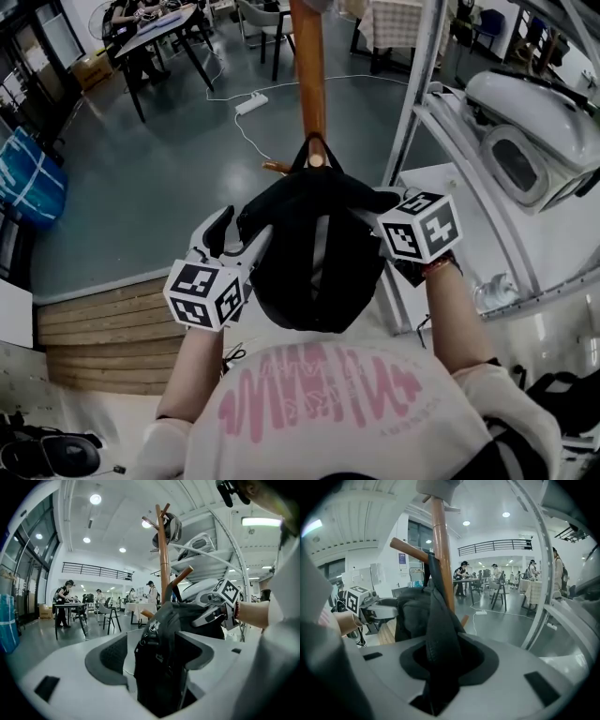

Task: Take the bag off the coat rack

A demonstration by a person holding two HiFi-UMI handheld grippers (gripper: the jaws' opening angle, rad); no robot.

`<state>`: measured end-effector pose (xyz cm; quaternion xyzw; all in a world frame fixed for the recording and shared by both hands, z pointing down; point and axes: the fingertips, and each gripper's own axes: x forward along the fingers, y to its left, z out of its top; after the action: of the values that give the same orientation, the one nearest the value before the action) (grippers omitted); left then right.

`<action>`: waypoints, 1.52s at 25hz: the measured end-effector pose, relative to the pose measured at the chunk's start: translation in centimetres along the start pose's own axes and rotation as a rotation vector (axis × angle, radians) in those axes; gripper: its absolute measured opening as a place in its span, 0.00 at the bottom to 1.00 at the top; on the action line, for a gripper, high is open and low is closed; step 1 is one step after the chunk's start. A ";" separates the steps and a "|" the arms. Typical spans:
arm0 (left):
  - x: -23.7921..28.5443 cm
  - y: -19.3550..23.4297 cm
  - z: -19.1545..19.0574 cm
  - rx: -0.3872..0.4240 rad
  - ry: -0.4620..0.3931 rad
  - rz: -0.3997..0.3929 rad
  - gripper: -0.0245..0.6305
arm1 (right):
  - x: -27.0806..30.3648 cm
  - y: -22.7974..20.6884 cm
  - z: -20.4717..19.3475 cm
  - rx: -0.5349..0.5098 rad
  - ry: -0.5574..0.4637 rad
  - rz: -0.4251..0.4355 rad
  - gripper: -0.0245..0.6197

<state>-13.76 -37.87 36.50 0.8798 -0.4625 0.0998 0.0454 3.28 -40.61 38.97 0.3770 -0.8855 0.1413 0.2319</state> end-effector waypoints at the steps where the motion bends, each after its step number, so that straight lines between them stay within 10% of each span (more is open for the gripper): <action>1: 0.3 0.0 0.0 0.018 0.005 -0.011 0.50 | 0.0 0.0 0.0 0.002 -0.001 -0.002 0.20; 16: 3.1 -2.4 -0.7 0.149 0.058 -0.291 0.51 | 0.1 -0.1 -0.2 0.021 0.004 -0.020 0.21; 32: 4.5 -1.9 -0.5 0.132 0.007 -0.305 0.49 | 0.2 -0.2 -0.1 0.035 0.002 -0.038 0.21; 38: 4.8 -1.5 -0.6 0.117 0.015 -0.292 0.34 | 0.3 -0.4 -0.2 0.034 0.002 -0.037 0.21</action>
<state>-9.93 -40.79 38.21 0.9380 -0.3229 0.1255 0.0117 3.48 -41.00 39.27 0.3968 -0.8758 0.1523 0.2290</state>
